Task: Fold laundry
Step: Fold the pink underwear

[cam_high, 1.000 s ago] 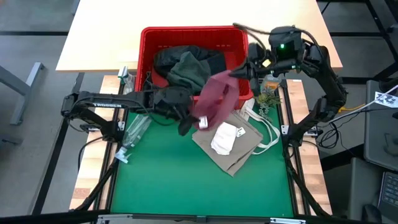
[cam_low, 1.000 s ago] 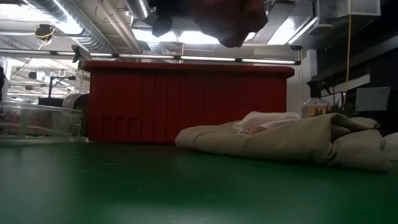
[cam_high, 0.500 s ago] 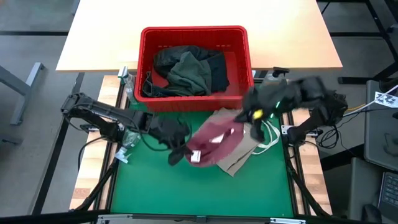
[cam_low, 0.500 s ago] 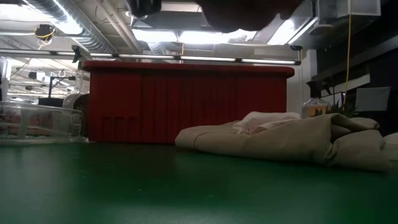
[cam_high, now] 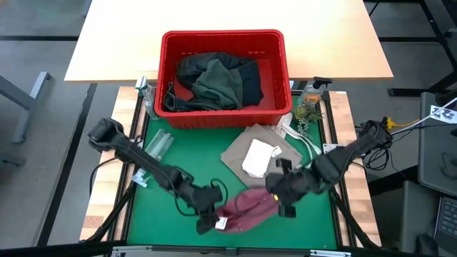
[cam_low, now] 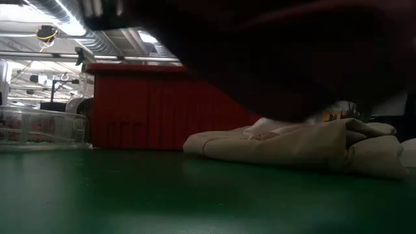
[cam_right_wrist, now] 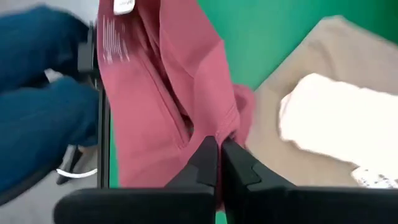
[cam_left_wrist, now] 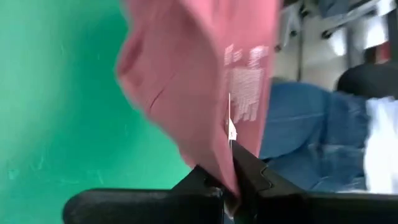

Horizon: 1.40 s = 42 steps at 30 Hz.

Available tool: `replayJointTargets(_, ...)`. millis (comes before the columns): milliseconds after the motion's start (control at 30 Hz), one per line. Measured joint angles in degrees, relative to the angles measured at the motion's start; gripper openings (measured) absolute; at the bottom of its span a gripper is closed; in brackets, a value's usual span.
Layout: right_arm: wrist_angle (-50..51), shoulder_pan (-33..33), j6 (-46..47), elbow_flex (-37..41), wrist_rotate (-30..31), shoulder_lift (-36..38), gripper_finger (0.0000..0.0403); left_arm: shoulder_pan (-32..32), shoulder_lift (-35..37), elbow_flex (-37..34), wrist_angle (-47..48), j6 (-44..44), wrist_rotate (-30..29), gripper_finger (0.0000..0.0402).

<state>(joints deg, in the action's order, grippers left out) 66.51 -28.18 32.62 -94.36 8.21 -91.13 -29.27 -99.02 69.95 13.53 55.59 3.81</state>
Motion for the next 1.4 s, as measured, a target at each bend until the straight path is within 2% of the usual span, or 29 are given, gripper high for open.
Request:
replayJointTargets(300, -0.9, 0.1, 0.2, 10.3, 0.1, 0.0, 0.0009, -0.2, -8.7, 0.0, 0.0, 1.3, -0.6, 0.0)
replayJointTargets(633, -0.7, 0.1, -1.4, 11.7, 0.1, 0.0, 0.002, 0.5, -9.4, 0.0, 0.0, 1.3, -0.3, 0.0)
replayJointTargets(933, -0.4, 0.1, -1.8, 11.7, -0.2, 0.0, 0.0135, 0.5, -9.3, 0.0, 0.0, 1.3, -0.3, 0.0)
replayJointTargets(1067, -0.9, 0.1, -3.0, 11.7, -0.3, 0.0, 0.0166, 0.5, -9.3, 0.0, 0.0, 1.3, -0.7, 0.0)
replayJointTargets(1167, -2.3, 0.0, -8.6, 11.7, -2.9, 0.0, 0.0175, 0.5, -9.3, 0.0, 0.0, 1.3, -1.3, 0.0)
replayJointTargets(1267, -5.2, -1.2, -19.7, 11.7, -8.4, 0.0, 0.0174, 0.5, -9.3, 0.0, 0.0, 1.3, -1.3, 0.0)
replayJointTargets(1400, -10.1, -4.4, -35.0, 11.7, -11.9, -1.0, 0.0169, 0.5, -9.3, 0.0, 0.0, 1.3, -1.3, 0.0)
